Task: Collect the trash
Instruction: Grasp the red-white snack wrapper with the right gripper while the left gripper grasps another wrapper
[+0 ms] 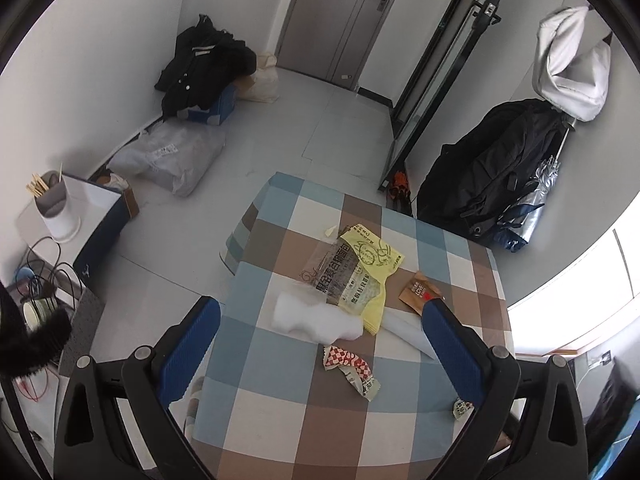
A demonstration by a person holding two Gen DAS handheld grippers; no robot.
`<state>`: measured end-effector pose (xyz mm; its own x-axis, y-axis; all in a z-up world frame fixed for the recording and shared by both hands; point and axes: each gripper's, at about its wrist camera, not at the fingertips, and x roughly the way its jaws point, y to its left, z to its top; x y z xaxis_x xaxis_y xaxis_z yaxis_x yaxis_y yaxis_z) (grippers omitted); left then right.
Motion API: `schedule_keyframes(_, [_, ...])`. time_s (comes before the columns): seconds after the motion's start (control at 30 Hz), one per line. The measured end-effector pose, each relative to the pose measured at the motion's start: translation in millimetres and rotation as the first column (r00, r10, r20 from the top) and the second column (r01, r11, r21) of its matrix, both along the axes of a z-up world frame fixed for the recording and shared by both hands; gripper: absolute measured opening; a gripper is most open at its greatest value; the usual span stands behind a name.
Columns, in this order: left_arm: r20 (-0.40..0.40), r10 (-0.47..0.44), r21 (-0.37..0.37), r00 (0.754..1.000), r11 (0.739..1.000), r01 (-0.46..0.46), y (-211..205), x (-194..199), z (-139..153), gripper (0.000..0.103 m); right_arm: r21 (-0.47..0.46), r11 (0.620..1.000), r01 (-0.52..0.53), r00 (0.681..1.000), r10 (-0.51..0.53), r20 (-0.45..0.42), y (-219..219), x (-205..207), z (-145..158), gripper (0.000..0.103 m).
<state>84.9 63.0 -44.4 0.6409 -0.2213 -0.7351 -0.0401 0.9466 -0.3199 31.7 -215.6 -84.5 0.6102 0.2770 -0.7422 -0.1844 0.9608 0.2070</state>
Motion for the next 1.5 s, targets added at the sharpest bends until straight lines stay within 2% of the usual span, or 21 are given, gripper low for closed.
schedule_keyframes(0.17, [-0.028, 0.002, -0.029, 1.000, 1.000, -0.003, 6.1, 0.7, -1.5, 0.099, -0.015, 1.000, 0.013, 0.998, -0.013, -0.054, 1.2, 1.7, -19.2, 0.089])
schedule_keyframes(0.37, [-0.036, 0.038, -0.070, 0.999, 0.997, -0.040, 18.9, 2.5, -2.4, 0.099, 0.093, 0.989, 0.115, 0.985, -0.101, -0.137, -19.3, 10.0, -38.2, 0.089])
schedule_keyframes(0.47, [-0.046, 0.045, -0.072, 0.998, 0.996, -0.049, 21.3, 3.6, -3.6, 0.099, 0.110, 0.982, 0.154, 0.976, -0.134, -0.171, -26.9, 15.5, -44.2, 0.087])
schedule_keyframes(0.67, [-0.072, 0.046, -0.052, 0.996, 0.997, -0.050, 20.4, 7.3, -9.4, 0.099, 0.097, 0.978, 0.183, 0.962, -0.158, -0.222, -25.5, 25.8, -56.6, 0.068])
schedule_keyframes(0.7, [-0.076, 0.050, -0.044, 0.996, 0.998, -0.053, 20.7, 7.1, -10.7, 0.099, 0.081, 0.980, 0.184, 0.964, -0.165, -0.207, -23.5, 26.2, -55.6, 0.065])
schedule_keyframes(0.77, [-0.089, 0.061, -0.017, 0.994, 0.998, -0.063, 20.4, 7.3, -13.7, 0.099, 0.064, 0.984, 0.168, 0.967, -0.152, -0.205, -18.1, 28.7, -57.0, 0.054])
schedule_keyframes(0.83, [-0.106, 0.068, 0.005, 0.992, 0.998, -0.067, 20.5, 7.2, -19.1, 0.099, 0.015, 0.987, 0.160, 0.970, -0.155, -0.188, -11.7, 29.8, -57.1, 0.041])
schedule_keyframes(0.87, [-0.114, 0.066, 0.008, 0.991, 0.998, -0.065, 20.7, 7.5, -21.5, 0.099, -0.017, 0.989, 0.147, 0.973, -0.147, -0.179, -6.6, 30.3, -57.2, 0.038])
schedule_keyframes(0.93, [-0.134, 0.065, 0.024, 0.989, 0.998, -0.062, 20.9, 8.3, -27.0, 0.099, -0.068, 0.990, 0.127, 0.977, -0.136, -0.166, -0.5, 31.1, -58.2, 0.024])
schedule_keyframes(1.13, [-0.184, 0.080, 0.063, 0.980, 0.996, -0.070, 22.4, 9.4, -43.9, 0.099, -0.091, 0.993, 0.071, 0.986, -0.084, -0.143, 5.6, 29.4, -58.1, 0.015])
schedule_keyframes(1.37, [-0.228, 0.066, 0.066, 0.971, 0.996, -0.052, 16.9, 7.5, -55.9, 0.099, -0.035, 0.998, 0.055, 0.986, -0.060, -0.155, -4.4, 30.3, -58.2, 0.012])
schedule_keyframes(1.5, [-0.231, 0.015, 0.068, 0.973, 0.998, 0.000, 4.9, 8.2, -58.0, 0.099, 0.005, 0.999, 0.054, 0.987, -0.053, -0.153, -10.3, 29.0, -56.5, 0.010])
